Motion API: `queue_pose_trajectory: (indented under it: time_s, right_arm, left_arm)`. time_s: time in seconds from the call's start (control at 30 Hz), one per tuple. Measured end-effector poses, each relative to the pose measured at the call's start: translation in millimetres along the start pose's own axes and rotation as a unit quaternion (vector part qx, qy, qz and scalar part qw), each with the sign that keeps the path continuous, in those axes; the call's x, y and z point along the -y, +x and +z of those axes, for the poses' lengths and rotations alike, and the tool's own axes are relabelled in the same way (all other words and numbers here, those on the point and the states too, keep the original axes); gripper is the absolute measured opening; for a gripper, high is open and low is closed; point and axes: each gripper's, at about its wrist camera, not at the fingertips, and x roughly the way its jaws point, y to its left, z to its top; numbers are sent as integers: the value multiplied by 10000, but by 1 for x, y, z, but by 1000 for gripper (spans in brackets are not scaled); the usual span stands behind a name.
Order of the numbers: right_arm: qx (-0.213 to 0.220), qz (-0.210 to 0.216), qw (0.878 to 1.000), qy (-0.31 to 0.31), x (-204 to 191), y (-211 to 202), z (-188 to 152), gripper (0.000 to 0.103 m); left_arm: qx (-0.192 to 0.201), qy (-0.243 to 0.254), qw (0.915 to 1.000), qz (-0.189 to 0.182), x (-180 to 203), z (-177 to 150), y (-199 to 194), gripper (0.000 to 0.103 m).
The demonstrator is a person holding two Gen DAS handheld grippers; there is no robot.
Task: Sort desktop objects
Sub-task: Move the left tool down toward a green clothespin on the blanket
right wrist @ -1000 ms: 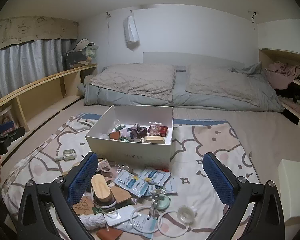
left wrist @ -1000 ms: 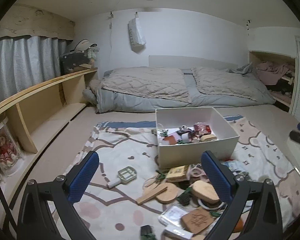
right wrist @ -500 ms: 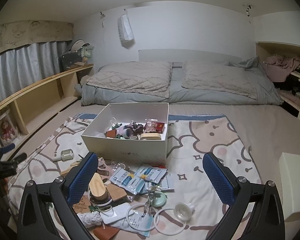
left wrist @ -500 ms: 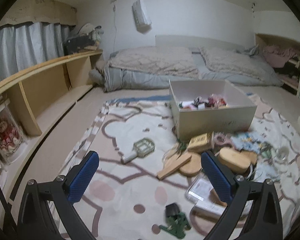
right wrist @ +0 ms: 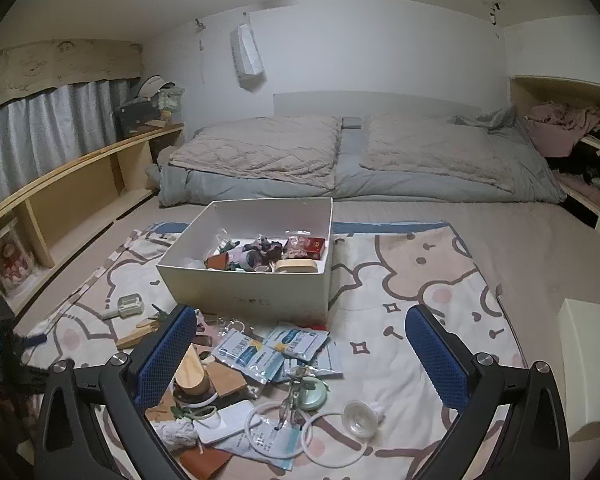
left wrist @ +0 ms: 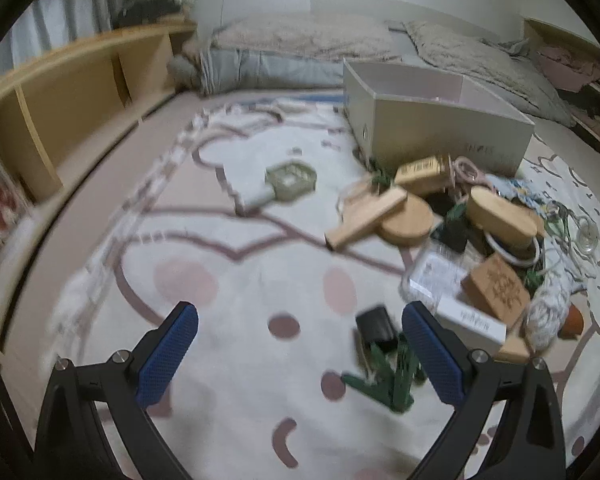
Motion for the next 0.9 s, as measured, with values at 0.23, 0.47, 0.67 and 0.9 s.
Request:
queue_pose_trajectory:
  time_s: [0.23, 0.47, 0.67, 0.9]
  right_arm:
    - [-83, -6, 10000, -51, -1, 3, -2, 103]
    - [-121, -56, 9999, 1, 6, 5, -4, 103]
    - [-135, -53, 9999, 17, 8, 7, -5, 103]
    - [-206, -33, 9998, 24, 10, 12, -7, 103]
  left_arm:
    - [-393, -39, 9985, -381, 6, -22, 10, 103]
    - [-529, 605, 9961, -369, 24, -30, 6, 103]
    - [-548, 568, 9969, 63, 18, -26, 15, 103]
    - [-403, 39, 9982, 434, 0, -12, 29, 103]
